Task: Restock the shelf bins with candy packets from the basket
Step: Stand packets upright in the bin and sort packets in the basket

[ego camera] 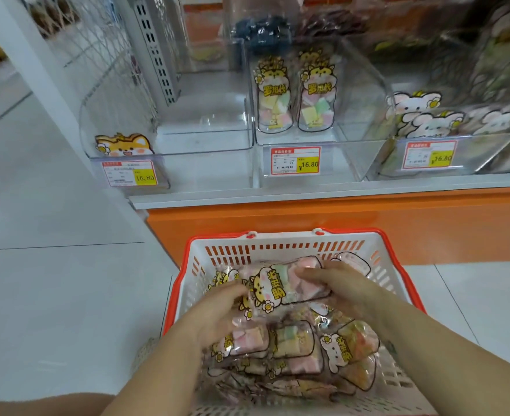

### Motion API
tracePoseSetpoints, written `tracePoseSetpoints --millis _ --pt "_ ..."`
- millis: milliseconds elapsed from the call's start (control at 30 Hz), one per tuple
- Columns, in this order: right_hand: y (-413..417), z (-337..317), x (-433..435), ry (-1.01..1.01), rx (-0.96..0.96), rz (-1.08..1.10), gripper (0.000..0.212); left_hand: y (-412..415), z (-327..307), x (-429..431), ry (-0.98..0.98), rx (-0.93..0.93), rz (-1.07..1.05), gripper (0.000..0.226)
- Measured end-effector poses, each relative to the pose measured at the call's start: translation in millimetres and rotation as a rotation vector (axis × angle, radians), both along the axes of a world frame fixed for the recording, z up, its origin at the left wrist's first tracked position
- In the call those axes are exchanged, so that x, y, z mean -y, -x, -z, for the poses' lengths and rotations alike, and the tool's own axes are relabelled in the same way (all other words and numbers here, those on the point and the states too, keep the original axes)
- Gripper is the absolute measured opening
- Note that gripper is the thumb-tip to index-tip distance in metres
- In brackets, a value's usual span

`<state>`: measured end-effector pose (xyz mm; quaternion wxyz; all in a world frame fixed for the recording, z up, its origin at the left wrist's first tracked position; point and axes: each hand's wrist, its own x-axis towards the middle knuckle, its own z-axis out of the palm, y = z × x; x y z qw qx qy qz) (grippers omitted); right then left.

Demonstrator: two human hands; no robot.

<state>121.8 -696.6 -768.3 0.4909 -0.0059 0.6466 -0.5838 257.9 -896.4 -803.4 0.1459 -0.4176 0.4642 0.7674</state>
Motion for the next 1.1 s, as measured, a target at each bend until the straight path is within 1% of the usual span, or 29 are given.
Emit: tracePoseSetpoints --millis 67,133,200,233,267,300,367,433,500,567,633,667,700,800,867,933,967,1000,1067,1100 --pt "-4.4 -18.9 -3.7 0.045 -0.021 0.011 0.027 5.2 -23.3 -3.1 -0.068 -0.102 -0.060 0.029" --pt "-8.4 -39.2 -7.2 0.097 -0.082 0.024 0.017 9.7 -48.2 -7.4 -0.127 -0.191 -0.108 0.030" --pt "-13.7 -60.7 -11.7 0.135 -0.185 0.036 0.010 13.5 -74.1 -14.1 -0.152 -0.275 -0.109 0.032" --pt "-16.3 -68.9 -15.1 0.166 -0.226 0.043 0.014 14.3 -87.7 -19.5 -0.158 -0.310 -0.111 0.031" --pt "-18.5 -75.5 -18.6 0.213 -0.227 0.057 0.020 14.1 -99.7 -24.7 -0.153 -0.332 -0.115 0.029" --pt "-21.8 -82.5 -21.7 0.261 -0.195 0.063 0.022 13.6 -110.1 -30.1 -0.143 -0.355 -0.115 0.029" --pt "-28.9 -93.0 -26.8 0.348 -0.092 0.046 0.016 11.7 -126.9 -39.6 -0.114 -0.390 -0.099 0.037" --pt "-35.1 -99.9 -28.1 0.422 -0.041 0.051 0.021 9.4 -139.9 -45.7 -0.094 -0.422 -0.075 0.039" --pt "-40.2 -106.9 -28.1 0.474 -0.061 0.067 0.026 7.1 -152.7 -47.9 -0.107 -0.443 -0.081 0.035" --pt "-45.7 -114.1 -28.3 0.512 -0.091 0.102 0.030 2.6 -166.2 -50.4 -0.126 -0.489 -0.074 0.040" --pt "-48.1 -120.0 -29.0 0.508 -0.133 0.162 0.037 -1.3 -172.8 -54.8 -0.088 -0.586 -0.009 0.044" --pt "-47.1 -122.9 -29.0 0.503 -0.154 0.204 0.041 -2.4 -174.2 -57.5 -0.070 -0.640 0.003 0.049" --pt "-45.2 -125.7 -27.9 0.506 -0.163 0.251 0.043 -2.6 -173.7 -59.8 -0.062 -0.674 -0.026 0.051" --pt "-38.4 -134.2 -19.4 0.507 -0.197 0.386 0.047 3.0 -177.4 -70.6 -0.126 -0.748 -0.211 0.035" --pt "-35.7 -139.6 -11.6 0.476 -0.250 0.429 0.053 8.6 -184.1 -79.1 -0.030 -0.780 -0.233 0.037" --pt "-36.3 -143.4 -4.3 0.472 -0.278 0.443 0.055 15.7 -185.5 -85.1 0.165 -0.780 -0.208 0.033" --pt "-37.5 -145.0 -1.5 0.474 -0.287 0.452 0.053 18.0 -187.1 -86.7 0.233 -0.752 -0.206 0.032" --pt "-38.9 -146.6 0.3 0.456 -0.322 0.457 0.048 19.6 -188.9 -88.6 0.296 -0.717 -0.205 0.039" --pt "-42.1 -150.5 2.4 0.368 -0.463 0.459 0.038 20.7 -187.8 -87.3 0.402 -0.657 -0.165 0.070" --pt "-44.1 -154.1 3.2 0.318 -0.526 0.456 0.038 20.0 -189.0 -86.2 0.444 -0.637 -0.143 0.078"
